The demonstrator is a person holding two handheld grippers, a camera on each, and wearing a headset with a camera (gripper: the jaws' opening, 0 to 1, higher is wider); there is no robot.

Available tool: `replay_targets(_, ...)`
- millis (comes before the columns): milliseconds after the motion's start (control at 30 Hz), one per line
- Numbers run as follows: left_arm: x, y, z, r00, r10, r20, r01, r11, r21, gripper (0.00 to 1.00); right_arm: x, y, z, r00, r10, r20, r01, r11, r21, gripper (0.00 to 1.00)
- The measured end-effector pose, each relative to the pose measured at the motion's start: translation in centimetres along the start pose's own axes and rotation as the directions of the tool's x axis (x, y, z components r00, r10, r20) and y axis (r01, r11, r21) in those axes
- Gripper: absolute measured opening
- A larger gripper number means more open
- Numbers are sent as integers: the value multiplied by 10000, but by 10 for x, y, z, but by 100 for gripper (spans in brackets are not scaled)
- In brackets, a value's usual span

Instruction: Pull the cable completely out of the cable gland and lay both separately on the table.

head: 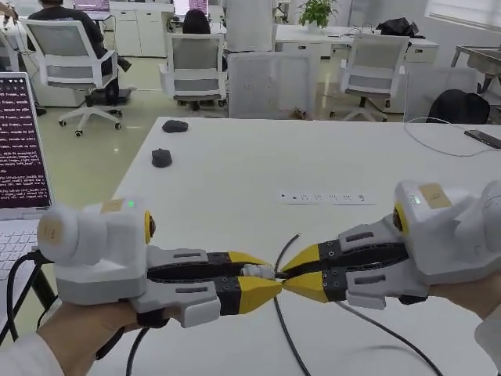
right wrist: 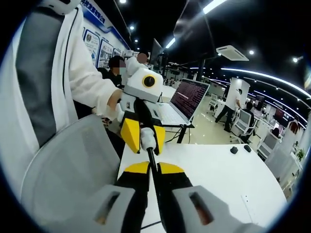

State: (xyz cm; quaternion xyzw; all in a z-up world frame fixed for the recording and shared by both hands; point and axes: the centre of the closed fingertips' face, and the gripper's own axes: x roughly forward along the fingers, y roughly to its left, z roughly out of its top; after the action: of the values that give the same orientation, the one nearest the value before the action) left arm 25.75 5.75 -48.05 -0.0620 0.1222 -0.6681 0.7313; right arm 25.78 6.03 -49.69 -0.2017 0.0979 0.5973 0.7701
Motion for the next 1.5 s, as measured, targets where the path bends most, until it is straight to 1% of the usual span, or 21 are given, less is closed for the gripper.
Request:
replay_targets(333, 2, 0, -5, 9998, 12, -182, -12, 10000, -13, 17, 1, 2, -7, 9999, 29, -162, -27, 9999, 124, 3)
replay_targets(433, 1, 1, -6, 9997, 43, -243, -43, 10000, -21, 17, 1, 2, -12, 9996, 39, -283, -35, 9999, 131, 3)
replay_targets(800, -9, 6, -5, 9995, 241, -214, -242, 9997, -67, 17, -10, -1, -35, 9982, -201, -568, 240, 9973, 689, 3)
replay_targets(833, -10, 7, -5, 9994, 255, -214, -256, 9996, -79, 17, -12, -2, -38, 9979, -238, -597, 287, 9961, 836, 3)
replay_targets(1100, -14, 8, -7, 9990, 331, -289, -334, 9994, -110, 17, -19, -1, -55, 9957, -435, -814, 538, 9903, 1280, 4)
replay_targets(1167, -15, 9, -7, 9990, 342, -273, -346, 9993, -153, 17, -21, -1, -59, 9951, -501, -851, 625, 9866, 1509, 4)
replay_targets(1500, -12, 4, -4, 9995, 214, -237, -218, 9996, -152, 17, -24, 1, -57, 9944, -668, -818, 807, 9802, 1810, 5)
